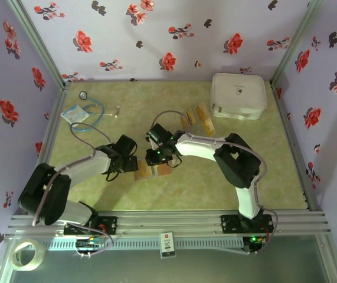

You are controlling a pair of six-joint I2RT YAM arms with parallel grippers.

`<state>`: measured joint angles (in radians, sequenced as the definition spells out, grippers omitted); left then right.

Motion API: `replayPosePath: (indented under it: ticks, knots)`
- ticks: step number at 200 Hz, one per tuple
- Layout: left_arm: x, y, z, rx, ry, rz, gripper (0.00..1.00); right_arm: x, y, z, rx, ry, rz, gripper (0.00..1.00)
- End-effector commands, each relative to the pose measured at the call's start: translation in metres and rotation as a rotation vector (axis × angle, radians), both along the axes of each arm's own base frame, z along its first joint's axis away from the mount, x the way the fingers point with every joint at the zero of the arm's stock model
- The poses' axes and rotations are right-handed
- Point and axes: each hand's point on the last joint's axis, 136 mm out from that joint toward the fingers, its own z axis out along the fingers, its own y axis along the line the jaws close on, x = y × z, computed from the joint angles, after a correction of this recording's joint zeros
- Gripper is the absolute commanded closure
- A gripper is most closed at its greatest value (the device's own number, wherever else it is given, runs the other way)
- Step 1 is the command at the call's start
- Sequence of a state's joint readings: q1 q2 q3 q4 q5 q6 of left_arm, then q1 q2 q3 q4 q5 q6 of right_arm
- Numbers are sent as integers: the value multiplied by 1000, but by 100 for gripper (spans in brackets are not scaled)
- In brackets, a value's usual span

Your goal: Put the credit cards into the card holder

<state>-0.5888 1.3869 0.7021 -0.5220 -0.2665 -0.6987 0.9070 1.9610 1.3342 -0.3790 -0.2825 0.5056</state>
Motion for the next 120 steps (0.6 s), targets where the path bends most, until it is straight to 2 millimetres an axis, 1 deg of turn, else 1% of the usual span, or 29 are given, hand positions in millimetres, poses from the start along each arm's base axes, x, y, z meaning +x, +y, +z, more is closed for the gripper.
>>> replayPosePath:
  ticks: [1,16,39,54,65,80,99,120]
  knots:
    - [1,0,27,-25,-36,-5,0,6,-10,42,44,-61,-31,75]
    - [2,0,39,-47,-64,-9,0,6,-23,52,49,-82,-51,70]
    - [4,-7,56,-108,-118,-36,0,8,-52,56,32,-111,-103,61]
    - [5,-15,63,-164,-150,-55,0,11,-74,52,16,-127,-154,55]
    - [6,-24,66,-219,-168,-73,0,14,-91,49,-3,-142,-192,51]
    - [8,-36,65,-285,-181,-92,0,18,-107,42,-13,-145,-232,46]
    - [11,-50,60,-358,-186,-107,0,20,-117,30,-27,-130,-250,45]
    - [15,-63,50,-404,-172,-116,0,21,-115,19,-31,-110,-240,45]
